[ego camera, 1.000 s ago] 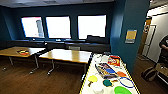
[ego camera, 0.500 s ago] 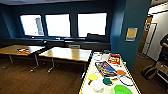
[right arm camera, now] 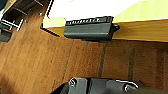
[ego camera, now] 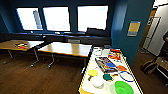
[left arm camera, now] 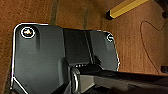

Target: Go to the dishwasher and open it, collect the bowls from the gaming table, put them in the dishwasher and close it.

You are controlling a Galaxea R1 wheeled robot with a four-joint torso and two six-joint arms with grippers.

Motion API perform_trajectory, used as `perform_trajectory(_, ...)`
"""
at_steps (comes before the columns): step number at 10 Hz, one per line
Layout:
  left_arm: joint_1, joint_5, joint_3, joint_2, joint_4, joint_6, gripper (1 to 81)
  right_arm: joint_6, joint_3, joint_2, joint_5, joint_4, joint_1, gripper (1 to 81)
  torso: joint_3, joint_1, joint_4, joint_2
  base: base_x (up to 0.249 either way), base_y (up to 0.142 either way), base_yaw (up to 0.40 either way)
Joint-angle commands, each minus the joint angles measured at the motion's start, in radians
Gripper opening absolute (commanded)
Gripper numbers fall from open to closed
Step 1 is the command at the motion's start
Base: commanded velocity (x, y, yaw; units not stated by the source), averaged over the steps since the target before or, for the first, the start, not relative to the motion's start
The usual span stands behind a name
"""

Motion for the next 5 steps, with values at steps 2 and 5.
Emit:
perform_trajectory(2,-0.045,0.049,0.013,-0.013,-0.006,-0.005,81.1,0.037,-0.046,-0.076,-0.159,0.026,0.187,81.1,0.000,0.000,0.000,0.000,0.000,0.000,0.000)
perform_trajectory(5,-0.048,0.049,0.036,-0.025,0.000,-0.034,81.1,0.068,-0.103,-0.074,-0.219,0.026,0.240,81.1,0.000,0.000,0.000,0.000,0.000,0.000,0.000)
